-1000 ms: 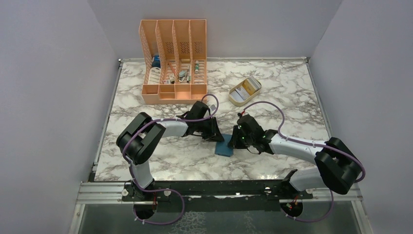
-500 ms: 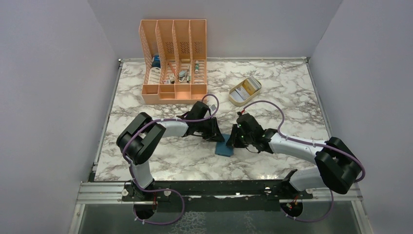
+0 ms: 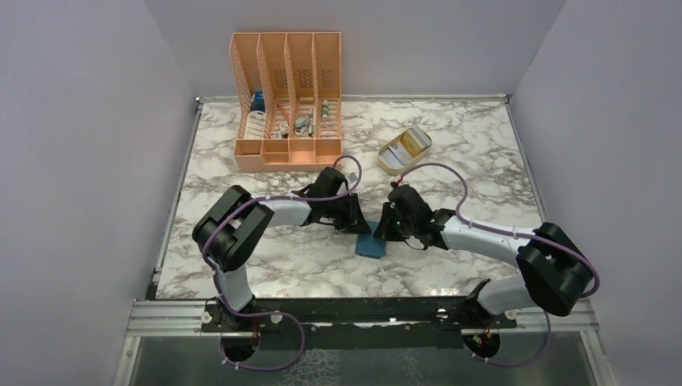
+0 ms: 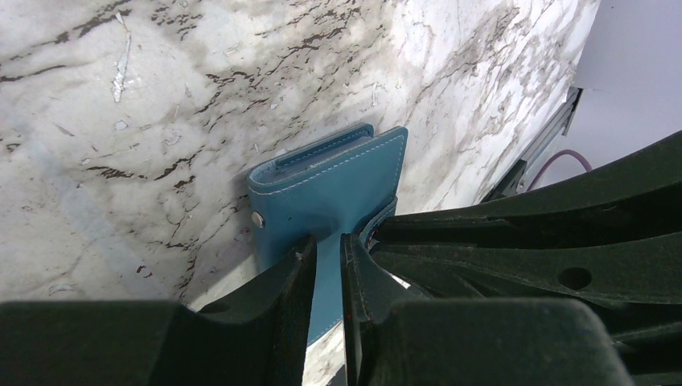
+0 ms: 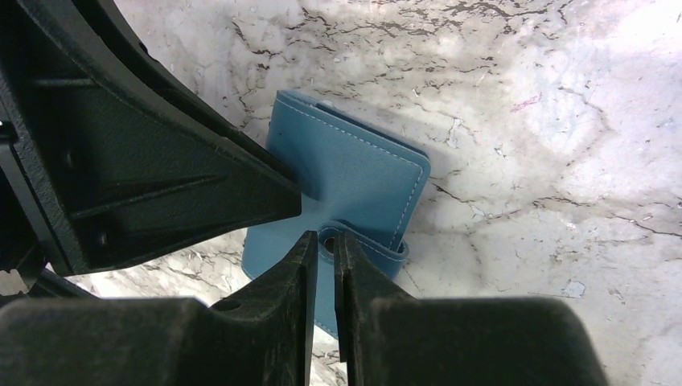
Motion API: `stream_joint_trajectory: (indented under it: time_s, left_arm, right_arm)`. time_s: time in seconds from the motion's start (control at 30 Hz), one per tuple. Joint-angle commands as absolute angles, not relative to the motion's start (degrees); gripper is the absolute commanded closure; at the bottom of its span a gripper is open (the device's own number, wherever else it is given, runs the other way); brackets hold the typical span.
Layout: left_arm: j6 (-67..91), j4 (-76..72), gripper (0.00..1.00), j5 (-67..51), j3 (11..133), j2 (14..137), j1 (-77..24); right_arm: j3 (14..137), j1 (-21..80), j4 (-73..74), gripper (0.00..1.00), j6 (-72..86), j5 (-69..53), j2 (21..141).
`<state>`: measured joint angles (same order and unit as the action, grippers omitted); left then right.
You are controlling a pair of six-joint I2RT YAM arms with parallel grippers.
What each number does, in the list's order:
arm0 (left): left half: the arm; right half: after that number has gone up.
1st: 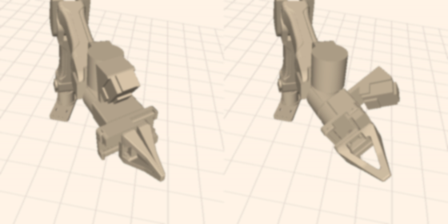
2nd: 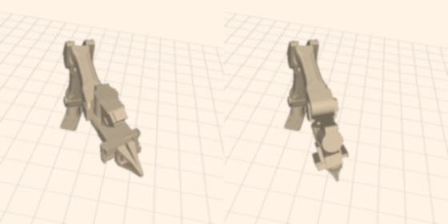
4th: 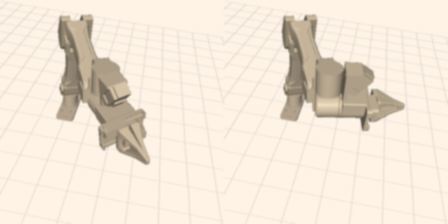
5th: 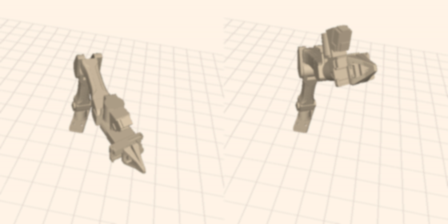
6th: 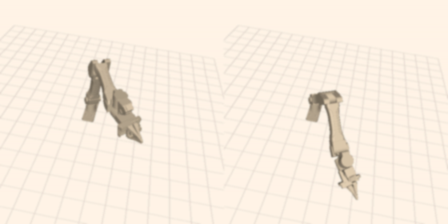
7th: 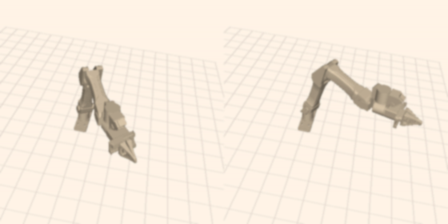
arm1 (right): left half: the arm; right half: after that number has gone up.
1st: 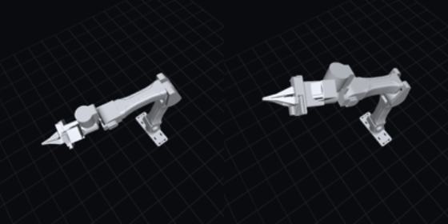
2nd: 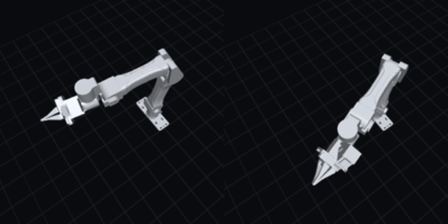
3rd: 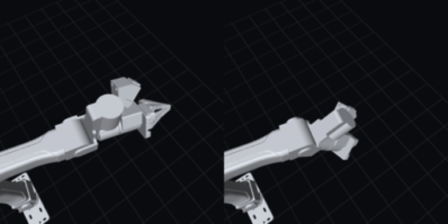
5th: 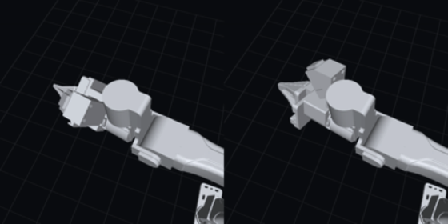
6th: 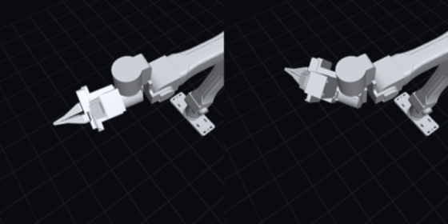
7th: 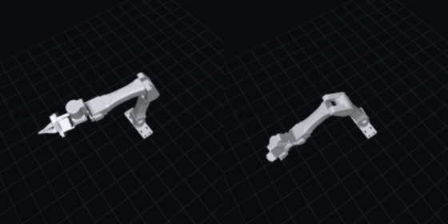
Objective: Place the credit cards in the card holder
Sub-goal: Close the card holder at the center of the board.
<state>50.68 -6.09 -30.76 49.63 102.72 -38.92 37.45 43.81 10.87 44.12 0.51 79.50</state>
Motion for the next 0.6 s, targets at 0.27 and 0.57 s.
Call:
stream_joint_trajectory:
  time_s: [0.27, 0.57]
  left_arm:
    - [49.4, -2.4, 0.78, -27.2, 47.9, 104.3, -40.2]
    - [49.5, -2.3, 0.77, -27.2, 48.0, 104.2, -40.3]
  right_arm:
    - [37.9, 44.1, 14.6, 0.84, 43.0, -0.1, 74.4]
    - [36.6, 44.1, 13.1, 0.82, 43.9, -0.4, 76.1]
